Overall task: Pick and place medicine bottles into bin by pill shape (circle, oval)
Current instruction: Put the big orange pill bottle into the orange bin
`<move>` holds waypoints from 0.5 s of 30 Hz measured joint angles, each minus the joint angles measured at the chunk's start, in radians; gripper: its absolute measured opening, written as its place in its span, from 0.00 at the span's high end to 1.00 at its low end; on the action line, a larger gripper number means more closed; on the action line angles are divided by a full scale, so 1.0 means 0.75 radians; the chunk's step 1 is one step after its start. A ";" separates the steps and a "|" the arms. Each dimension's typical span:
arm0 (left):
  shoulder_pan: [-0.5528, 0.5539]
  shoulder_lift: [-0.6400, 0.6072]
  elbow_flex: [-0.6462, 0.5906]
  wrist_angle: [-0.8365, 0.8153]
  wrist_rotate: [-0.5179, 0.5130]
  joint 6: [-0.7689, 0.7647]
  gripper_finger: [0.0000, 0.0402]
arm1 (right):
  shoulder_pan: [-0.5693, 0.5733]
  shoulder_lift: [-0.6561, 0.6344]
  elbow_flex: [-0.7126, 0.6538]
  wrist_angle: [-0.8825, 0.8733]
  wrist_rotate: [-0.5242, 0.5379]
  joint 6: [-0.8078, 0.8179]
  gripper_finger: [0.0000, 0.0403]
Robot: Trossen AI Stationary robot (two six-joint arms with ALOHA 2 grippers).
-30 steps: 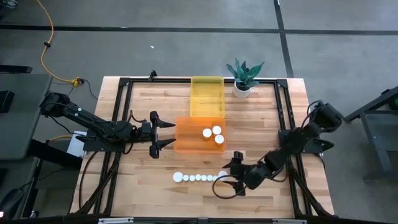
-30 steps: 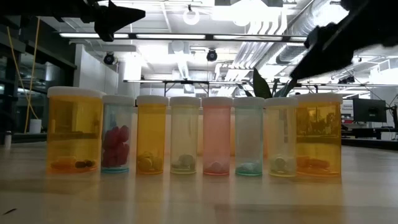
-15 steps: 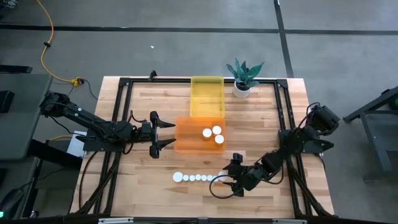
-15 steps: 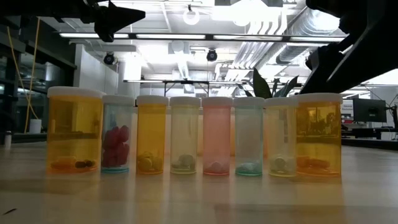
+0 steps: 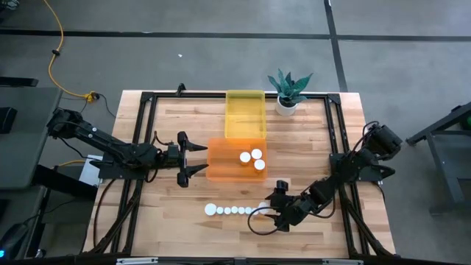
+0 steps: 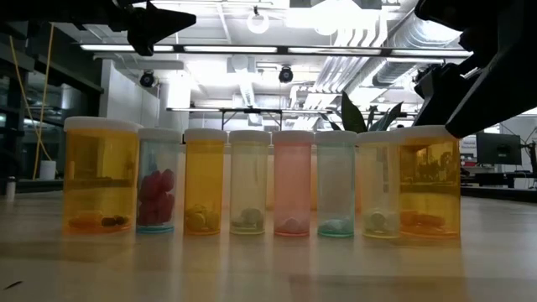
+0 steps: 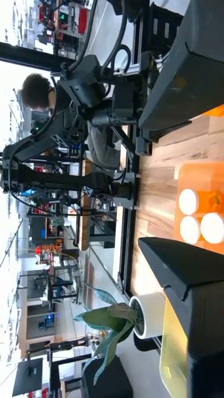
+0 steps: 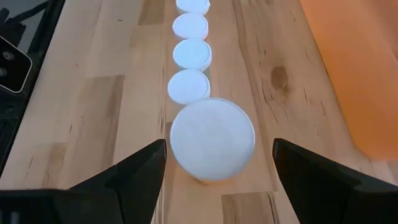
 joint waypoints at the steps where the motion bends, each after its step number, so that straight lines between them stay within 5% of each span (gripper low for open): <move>1: 0.000 0.000 0.000 0.000 0.000 0.000 0.29 | 0.000 0.000 0.000 -0.006 0.000 0.001 0.29; 15: 0.000 0.000 0.000 0.000 -0.001 -0.001 0.29 | -0.044 0.000 0.000 0.021 -0.012 -0.063 0.29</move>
